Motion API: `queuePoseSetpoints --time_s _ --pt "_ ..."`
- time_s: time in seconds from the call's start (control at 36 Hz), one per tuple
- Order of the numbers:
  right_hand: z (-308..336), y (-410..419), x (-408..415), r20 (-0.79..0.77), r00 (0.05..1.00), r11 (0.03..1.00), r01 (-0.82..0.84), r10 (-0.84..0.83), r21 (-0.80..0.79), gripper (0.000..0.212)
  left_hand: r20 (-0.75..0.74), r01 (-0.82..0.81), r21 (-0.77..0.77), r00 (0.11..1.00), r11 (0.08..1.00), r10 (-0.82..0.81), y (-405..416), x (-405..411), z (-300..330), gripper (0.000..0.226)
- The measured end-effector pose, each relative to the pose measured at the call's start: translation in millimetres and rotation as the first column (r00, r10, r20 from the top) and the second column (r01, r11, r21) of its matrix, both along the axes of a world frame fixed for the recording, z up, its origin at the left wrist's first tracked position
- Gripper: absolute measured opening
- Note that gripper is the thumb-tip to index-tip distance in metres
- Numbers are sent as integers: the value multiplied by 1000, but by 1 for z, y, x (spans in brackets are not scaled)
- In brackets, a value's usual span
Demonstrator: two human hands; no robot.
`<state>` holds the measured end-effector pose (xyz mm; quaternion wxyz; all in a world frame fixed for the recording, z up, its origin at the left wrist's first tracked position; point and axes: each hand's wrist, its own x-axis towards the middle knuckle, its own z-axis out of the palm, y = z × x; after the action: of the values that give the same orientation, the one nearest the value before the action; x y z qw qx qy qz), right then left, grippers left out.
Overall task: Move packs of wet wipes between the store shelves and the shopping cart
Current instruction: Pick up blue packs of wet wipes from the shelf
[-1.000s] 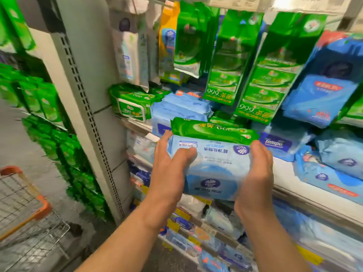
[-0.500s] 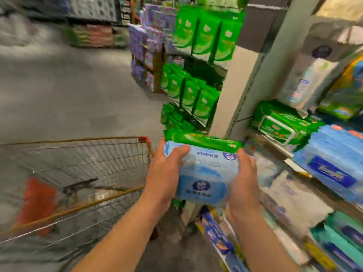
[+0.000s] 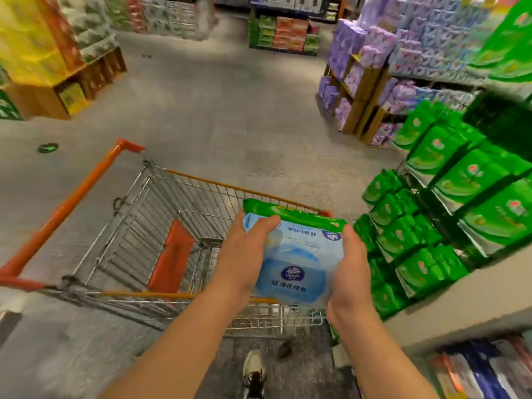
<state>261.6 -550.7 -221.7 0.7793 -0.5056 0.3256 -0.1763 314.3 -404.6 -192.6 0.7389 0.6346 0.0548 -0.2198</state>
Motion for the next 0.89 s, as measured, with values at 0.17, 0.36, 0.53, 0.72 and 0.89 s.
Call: queuePoseSetpoints --time_s 0.17,0.36,0.53,0.72,0.89 --pt "-37 -5 91 -92 987 989 -123 130 84 98 -61 -95 90 993 991 101 1 77 -21 83" --pt "-84 -12 183 -199 940 959 -256 277 126 97 -187 -186 148 959 971 212 0 148 -51 56" --pt "-110 6 224 -240 863 886 -385 444 256 97 -342 -173 241 906 955 250 16 193 -93 77" --pt "-172 31 252 -374 776 845 -367 509 389 116 -384 -107 403 882 909 273 39 236 -150 86" --pt "-230 41 297 -550 729 912 -289 407 292 95 -549 -80 250 809 965 209 52 272 -228 99"
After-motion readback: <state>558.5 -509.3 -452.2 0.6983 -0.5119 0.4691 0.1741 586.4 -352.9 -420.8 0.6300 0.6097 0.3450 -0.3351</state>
